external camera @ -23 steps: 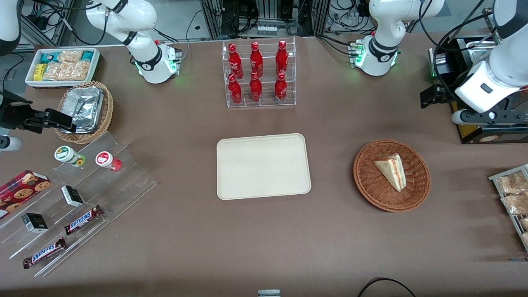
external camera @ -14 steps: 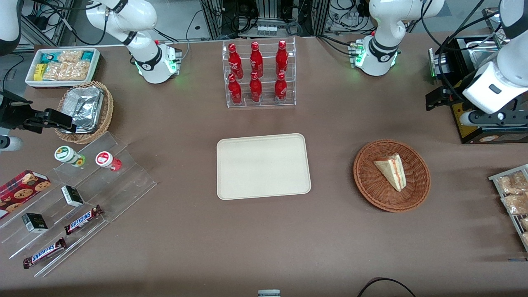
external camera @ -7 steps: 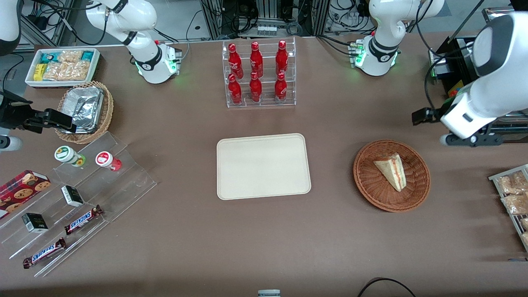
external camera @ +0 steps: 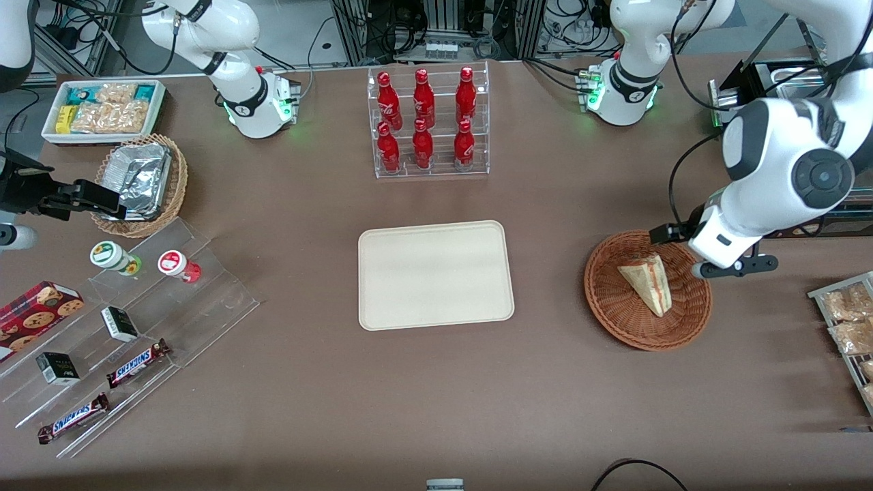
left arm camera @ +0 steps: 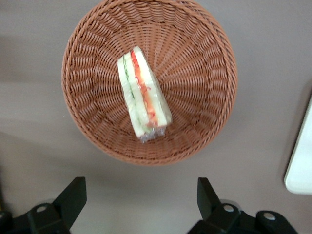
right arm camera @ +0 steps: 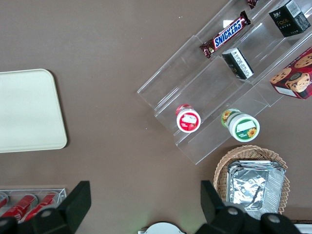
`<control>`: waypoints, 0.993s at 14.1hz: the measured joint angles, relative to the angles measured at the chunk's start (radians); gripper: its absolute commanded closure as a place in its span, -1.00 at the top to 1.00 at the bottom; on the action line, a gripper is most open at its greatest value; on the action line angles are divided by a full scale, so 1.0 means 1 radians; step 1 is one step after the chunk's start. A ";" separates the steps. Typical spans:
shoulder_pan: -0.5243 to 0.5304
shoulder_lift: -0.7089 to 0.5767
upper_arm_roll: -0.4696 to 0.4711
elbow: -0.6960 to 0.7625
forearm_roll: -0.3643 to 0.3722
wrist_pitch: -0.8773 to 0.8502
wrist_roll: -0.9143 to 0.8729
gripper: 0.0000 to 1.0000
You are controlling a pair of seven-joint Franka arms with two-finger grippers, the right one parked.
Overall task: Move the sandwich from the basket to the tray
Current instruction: 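Lower the open left gripper around the sandwich and close it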
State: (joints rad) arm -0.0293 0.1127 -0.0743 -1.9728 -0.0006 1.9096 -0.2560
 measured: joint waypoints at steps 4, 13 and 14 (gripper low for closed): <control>0.000 0.044 0.000 -0.046 0.000 0.151 -0.160 1.00; -0.002 0.062 0.000 -0.187 0.000 0.379 -0.382 1.00; -0.002 0.069 0.000 -0.189 0.000 0.386 -0.389 1.00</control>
State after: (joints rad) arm -0.0317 0.1818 -0.0743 -2.1618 -0.0006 2.2954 -0.6450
